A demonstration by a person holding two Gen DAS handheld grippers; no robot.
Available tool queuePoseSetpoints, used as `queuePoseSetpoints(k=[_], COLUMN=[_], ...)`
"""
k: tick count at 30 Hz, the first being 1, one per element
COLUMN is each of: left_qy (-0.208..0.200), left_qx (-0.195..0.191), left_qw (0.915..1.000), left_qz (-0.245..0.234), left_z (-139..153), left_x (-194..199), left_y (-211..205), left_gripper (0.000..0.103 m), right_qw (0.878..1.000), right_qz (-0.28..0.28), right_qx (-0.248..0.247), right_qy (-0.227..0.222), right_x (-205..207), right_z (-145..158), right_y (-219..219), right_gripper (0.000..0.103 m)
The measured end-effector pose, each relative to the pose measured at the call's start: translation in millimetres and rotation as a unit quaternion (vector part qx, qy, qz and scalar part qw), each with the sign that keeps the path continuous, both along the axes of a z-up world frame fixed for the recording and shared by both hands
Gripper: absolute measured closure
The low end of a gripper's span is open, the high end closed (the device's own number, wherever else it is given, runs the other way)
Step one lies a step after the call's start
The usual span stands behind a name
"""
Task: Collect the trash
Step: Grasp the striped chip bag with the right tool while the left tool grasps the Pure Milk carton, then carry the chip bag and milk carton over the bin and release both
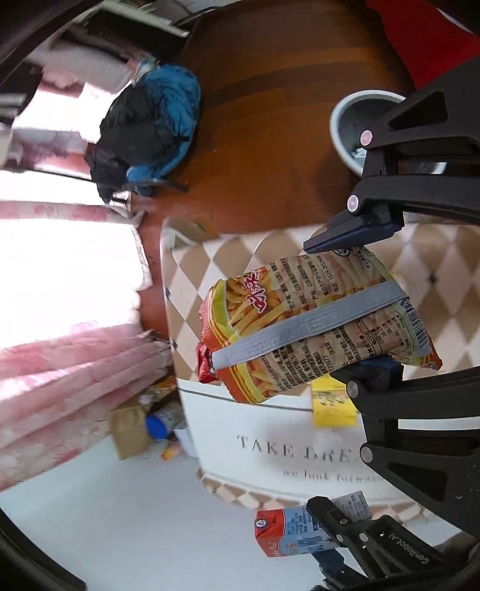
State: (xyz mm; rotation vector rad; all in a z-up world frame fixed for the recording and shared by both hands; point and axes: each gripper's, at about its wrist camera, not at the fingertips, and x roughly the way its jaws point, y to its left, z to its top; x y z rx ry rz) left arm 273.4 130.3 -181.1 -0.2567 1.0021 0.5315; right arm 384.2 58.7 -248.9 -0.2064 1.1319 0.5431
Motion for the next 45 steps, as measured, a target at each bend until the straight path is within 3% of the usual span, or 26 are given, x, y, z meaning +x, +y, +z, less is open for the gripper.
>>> queuePoseSetpoints(k=[5,10,13,18,22,26,31,33,35,41,43,45], left_qy=[-0.043,-0.064,-0.063,-0.032,0.011,0.067,0.135,0.158,0.176,0.193,0.197,0.193], left_qx=[-0.007,-0.024,-0.038,-0.073,-0.107,-0.163,-0.180,-0.184,-0.195,-0.171,-0.146,-0.128], left_qw=[0.9976,0.9907,0.9865,0.9787,0.9691,0.9535,0.9439,0.9424,0.9390,0.9460,0.9502,0.9544], left_qz=[-0.054,-0.118,-0.146,-0.189,-0.222,-0.244,-0.242,-0.231,-0.222,-0.196,-0.192,-0.188], left_z=[42.5,61.5,58.6,24.0,-20.1,-77.5,-137.8,-158.4,-174.6,-191.5,-192.4,-193.8], left_x=[0.3,17.9,33.5,71.4,104.3,136.8,171.4,180.3,188.6,191.9,191.1,187.5], left_y=[-64.6,-136.3,-172.7,-229.4,-272.1,-296.5,-308.6,-307.2,-303.9,-293.1,-291.3,-289.6], left_gripper=[0.053,0.053,0.053,0.053,0.053,0.053,0.051,0.041,0.010,0.006,0.006,0.006], right_qw=[0.998,0.994,0.990,0.985,0.980,0.973,0.964,0.961,0.959,0.955,0.953,0.950], right_qz=[-0.037,-0.078,-0.106,-0.154,-0.190,-0.219,-0.238,-0.241,-0.240,-0.225,-0.222,-0.219], right_qx=[0.042,0.070,0.076,0.069,0.053,0.043,0.039,0.032,0.024,0.010,0.013,0.015], right_qy=[-0.021,-0.038,-0.045,-0.037,-0.004,0.050,0.116,0.133,0.152,0.194,0.207,0.223], right_x=[-22.1,-35.2,-37.8,-36.7,-24.7,-7.5,14.0,21.5,30.8,59.8,66.0,71.8], right_z=[45.2,76.5,85.8,75.3,38.5,-17.0,-92.3,-116.4,-142.5,-206.8,-221.8,-234.5], right_y=[-80.7,-169.6,-225.9,-306.6,-363.4,-407.5,-433.8,-435.8,-437.1,-425.2,-420.2,-413.4], right_gripper=[0.055,0.055,0.055,0.055,0.055,0.055,0.055,0.055,0.055,0.053,0.033,0.020])
